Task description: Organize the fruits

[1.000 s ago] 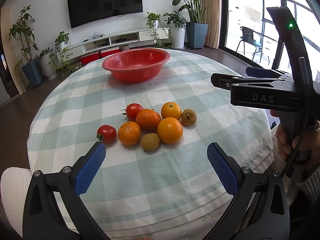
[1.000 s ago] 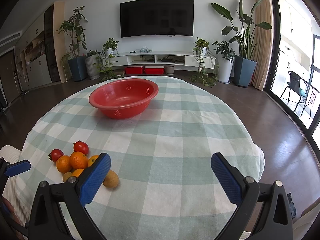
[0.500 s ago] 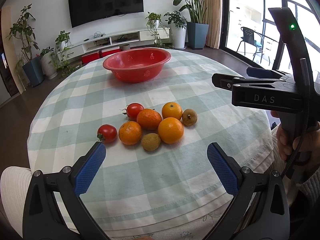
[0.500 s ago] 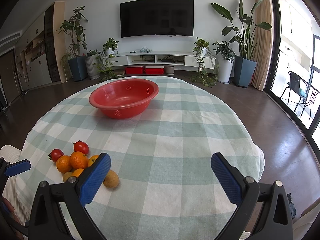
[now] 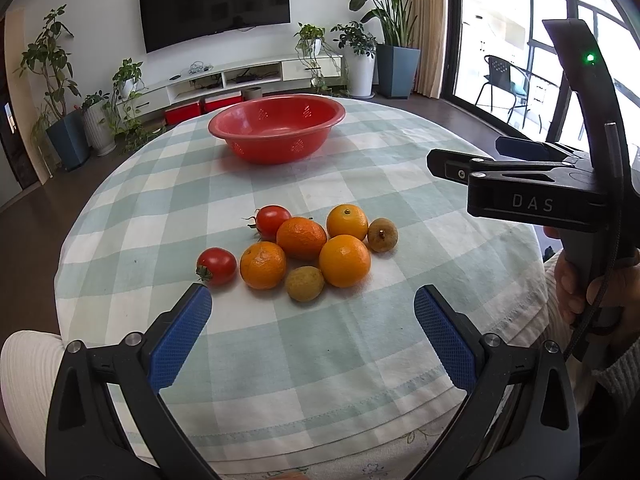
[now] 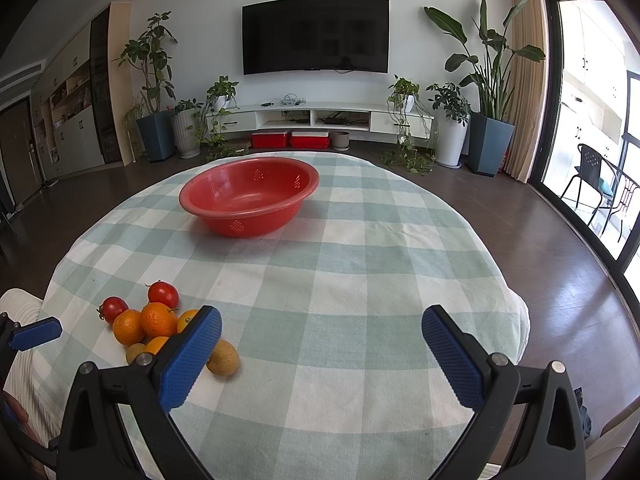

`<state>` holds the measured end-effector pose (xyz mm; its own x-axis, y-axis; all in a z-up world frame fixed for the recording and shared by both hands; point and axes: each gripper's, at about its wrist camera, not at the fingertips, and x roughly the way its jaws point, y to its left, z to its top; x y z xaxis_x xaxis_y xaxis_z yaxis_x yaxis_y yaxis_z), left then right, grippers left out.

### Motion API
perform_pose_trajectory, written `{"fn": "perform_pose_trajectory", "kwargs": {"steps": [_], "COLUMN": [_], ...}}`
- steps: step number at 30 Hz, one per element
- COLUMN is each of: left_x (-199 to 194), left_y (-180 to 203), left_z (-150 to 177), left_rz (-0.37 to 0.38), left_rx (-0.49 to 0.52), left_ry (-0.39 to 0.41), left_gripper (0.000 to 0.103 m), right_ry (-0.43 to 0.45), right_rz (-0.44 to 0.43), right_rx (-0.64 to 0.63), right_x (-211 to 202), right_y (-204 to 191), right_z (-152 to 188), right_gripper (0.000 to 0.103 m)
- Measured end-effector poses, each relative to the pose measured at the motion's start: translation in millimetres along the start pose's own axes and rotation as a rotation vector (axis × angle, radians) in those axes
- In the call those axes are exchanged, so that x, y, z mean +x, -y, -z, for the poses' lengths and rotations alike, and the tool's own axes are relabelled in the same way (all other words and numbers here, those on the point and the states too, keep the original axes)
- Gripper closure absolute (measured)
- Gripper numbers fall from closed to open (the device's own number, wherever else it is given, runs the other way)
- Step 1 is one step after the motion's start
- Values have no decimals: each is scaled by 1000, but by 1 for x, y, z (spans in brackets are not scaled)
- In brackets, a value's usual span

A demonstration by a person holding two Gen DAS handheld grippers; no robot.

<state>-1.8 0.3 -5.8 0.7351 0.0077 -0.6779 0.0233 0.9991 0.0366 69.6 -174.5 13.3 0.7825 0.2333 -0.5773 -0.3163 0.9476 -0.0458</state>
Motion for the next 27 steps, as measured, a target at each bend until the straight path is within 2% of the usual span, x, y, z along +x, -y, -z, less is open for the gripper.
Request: {"fn": "perform_pose_trajectory", "kwargs": {"steps": [27], "left_x": [3], "left_y": [-8], "left_z": [3], "left_rz": [4], "left_rx": [-17], "left_ry": [-5], "left_gripper": [0], "right_ry": [-2], "right_rz": [-4], "right_rx": [-58], "right_x": [0], "right_y": [-10], "right_z": [2], "right_gripper": [0]}}
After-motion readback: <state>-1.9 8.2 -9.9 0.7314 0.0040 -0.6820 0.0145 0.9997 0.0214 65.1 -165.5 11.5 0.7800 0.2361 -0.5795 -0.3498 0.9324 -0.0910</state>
